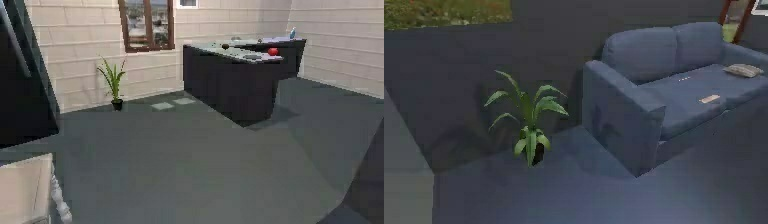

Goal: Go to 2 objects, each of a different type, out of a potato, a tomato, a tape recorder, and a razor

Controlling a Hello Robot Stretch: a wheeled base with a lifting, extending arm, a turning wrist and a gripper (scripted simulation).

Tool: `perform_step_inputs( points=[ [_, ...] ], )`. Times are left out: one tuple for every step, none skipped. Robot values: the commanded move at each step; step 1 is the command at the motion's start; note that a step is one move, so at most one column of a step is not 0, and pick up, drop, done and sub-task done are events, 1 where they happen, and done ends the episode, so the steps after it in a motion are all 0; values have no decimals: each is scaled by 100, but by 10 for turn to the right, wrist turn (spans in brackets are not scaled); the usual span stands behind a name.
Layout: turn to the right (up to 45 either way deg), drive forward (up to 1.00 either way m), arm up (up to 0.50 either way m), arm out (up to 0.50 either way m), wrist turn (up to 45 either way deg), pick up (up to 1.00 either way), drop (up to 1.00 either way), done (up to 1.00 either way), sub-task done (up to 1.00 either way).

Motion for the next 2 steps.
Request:
perform_step_inputs(
  points=[
    [210,0,0,0,0,0,0,0,0],
    [0,100,0,0,0,0,0,0,0]
  ],
)
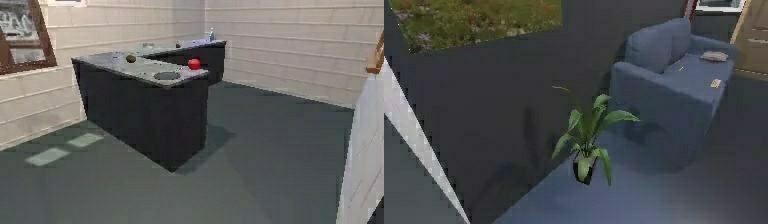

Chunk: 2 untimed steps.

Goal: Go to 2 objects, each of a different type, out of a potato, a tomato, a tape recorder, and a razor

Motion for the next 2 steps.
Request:
perform_step_inputs(
  points=[
    [0,90,0,0,0,0,0,0,0],
    [450,0,0,0,0,0,0,0,0]
  ],
)
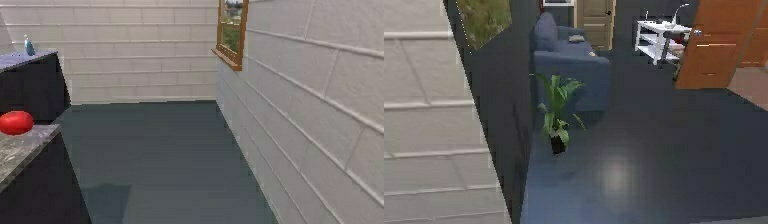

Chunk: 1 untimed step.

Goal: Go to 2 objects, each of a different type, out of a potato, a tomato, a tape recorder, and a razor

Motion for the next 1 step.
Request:
perform_step_inputs(
  points=[
    [0,45,0,0,0,0,0,0,0]
  ],
)
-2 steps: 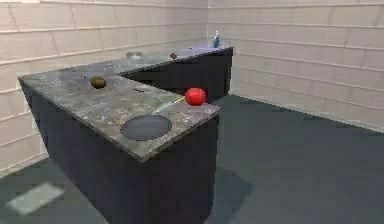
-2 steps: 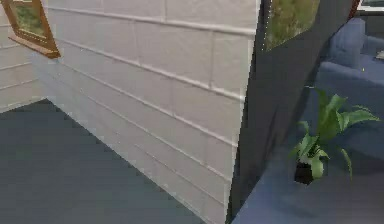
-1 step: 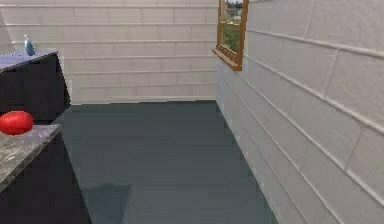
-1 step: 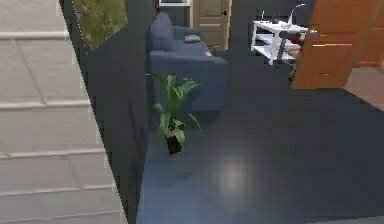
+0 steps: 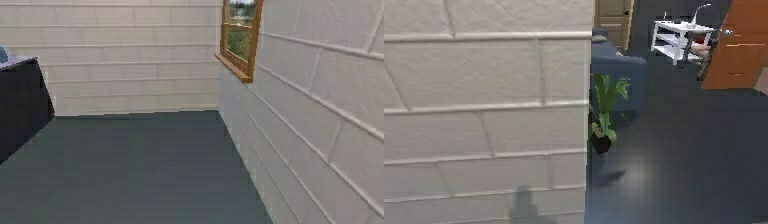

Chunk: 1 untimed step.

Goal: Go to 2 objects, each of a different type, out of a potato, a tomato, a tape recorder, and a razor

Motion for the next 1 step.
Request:
perform_step_inputs(
  points=[
    [-450,0,0,0,0,0,0,0,0]
  ],
)
